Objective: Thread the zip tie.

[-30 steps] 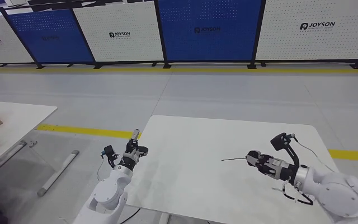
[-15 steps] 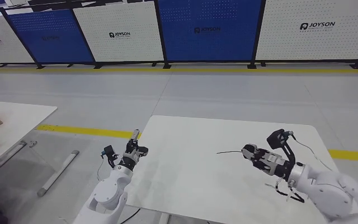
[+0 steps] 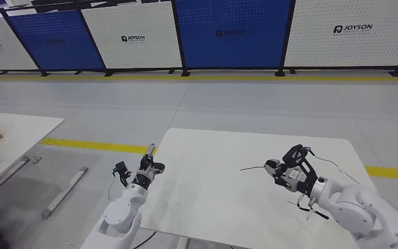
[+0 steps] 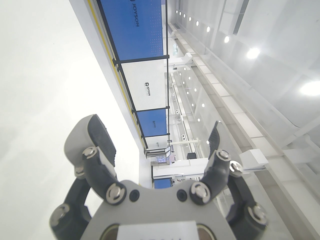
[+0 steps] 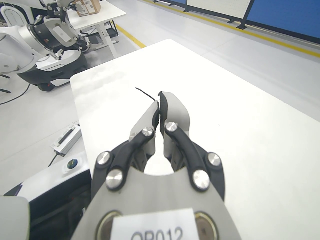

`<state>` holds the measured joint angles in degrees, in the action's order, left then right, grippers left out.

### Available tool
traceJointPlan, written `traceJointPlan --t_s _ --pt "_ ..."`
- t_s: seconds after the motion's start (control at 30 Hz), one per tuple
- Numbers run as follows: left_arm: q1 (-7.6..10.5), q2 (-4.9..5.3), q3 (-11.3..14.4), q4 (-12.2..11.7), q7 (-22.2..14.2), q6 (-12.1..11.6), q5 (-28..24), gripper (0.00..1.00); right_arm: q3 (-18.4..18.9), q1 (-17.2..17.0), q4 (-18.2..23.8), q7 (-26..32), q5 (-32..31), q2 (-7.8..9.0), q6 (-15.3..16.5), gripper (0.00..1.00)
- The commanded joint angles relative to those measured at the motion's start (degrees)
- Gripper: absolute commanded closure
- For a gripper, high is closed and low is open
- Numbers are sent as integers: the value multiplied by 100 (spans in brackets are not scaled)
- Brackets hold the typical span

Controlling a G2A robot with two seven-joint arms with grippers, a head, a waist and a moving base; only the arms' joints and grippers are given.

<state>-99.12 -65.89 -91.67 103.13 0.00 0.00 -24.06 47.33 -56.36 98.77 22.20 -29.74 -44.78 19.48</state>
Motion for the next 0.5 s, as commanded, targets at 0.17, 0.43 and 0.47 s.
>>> traceJointPlan --t_s 0.17,0.43,0.47 --pt "0 0 0 0 0 0 0 0 -4 -65 26 -282 -547 -23 -53 100" --pt "0 0 0 0 0 0 0 0 -656 168 -11 -1265 -1582 2 0 100" --pt "0 0 0 0 0 0 0 0 -755 235 -62 -1351 -1621 8 0 100"
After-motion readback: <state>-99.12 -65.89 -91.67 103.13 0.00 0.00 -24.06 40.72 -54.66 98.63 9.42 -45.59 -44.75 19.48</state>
